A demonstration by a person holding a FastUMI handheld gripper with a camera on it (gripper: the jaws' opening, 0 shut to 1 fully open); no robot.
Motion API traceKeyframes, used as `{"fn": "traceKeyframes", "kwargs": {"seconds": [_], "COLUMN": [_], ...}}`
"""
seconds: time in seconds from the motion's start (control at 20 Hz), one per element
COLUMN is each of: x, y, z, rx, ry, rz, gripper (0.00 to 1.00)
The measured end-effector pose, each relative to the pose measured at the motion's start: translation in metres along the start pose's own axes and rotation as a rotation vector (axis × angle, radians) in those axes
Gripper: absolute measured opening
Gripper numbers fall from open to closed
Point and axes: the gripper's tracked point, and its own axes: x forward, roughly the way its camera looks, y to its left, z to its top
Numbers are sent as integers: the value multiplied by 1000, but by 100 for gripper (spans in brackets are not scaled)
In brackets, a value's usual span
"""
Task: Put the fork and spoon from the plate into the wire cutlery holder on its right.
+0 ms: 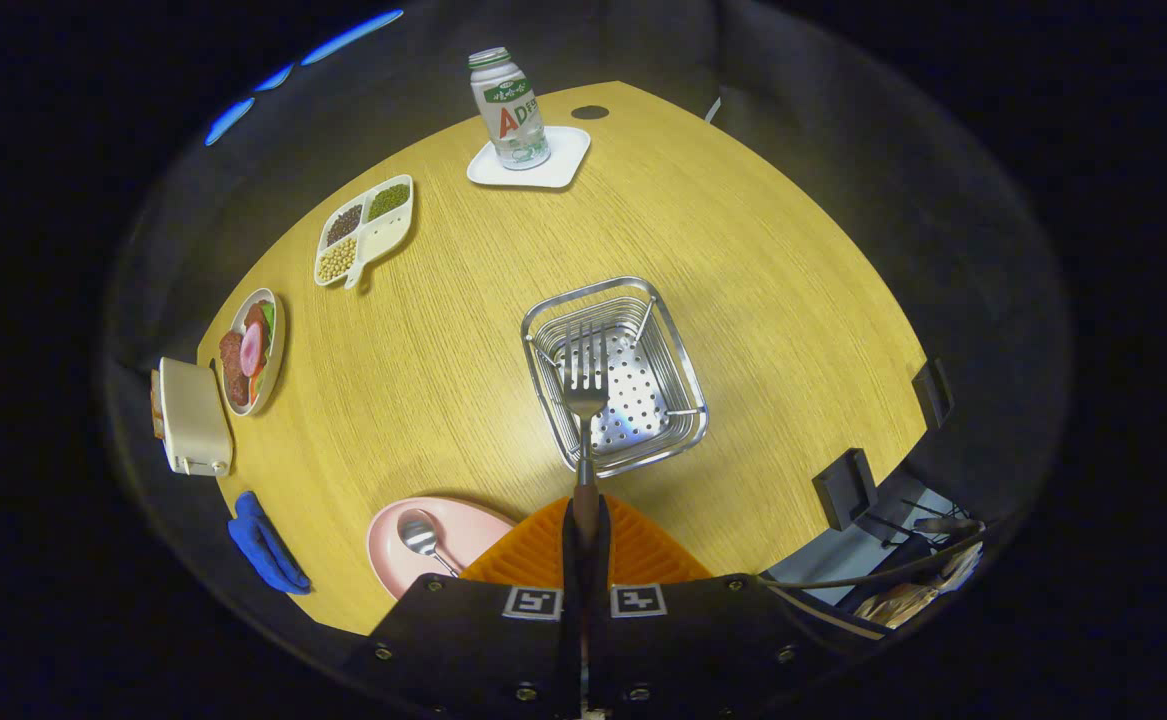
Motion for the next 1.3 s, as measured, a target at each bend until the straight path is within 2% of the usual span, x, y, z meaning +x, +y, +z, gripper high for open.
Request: {"fn": "traceKeyframes", "kwargs": {"seconds": [0.15, 0.35, 0.45, 0.6, 0.65, 0.7, 0.85, 0.95, 1.3], "x": [0, -1, -4, -12, -15, -16, -22, -27, -62], "y": [4, 0, -1, 4, 3, 2, 7, 8, 4], "z": [4, 3, 7, 10, 9, 8, 7, 6, -1], "rx": [7, -1, 3, -1, -4, -9, -19, -24, -73], "ry": [2, 1, -15, -32, -37, -41, -51, -62, -134], "rz": [29, 9, 1, 12, 7, 3, 7, 2, -63], "gripper": [4, 4, 13, 15, 37, 38, 55, 57, 57]}}
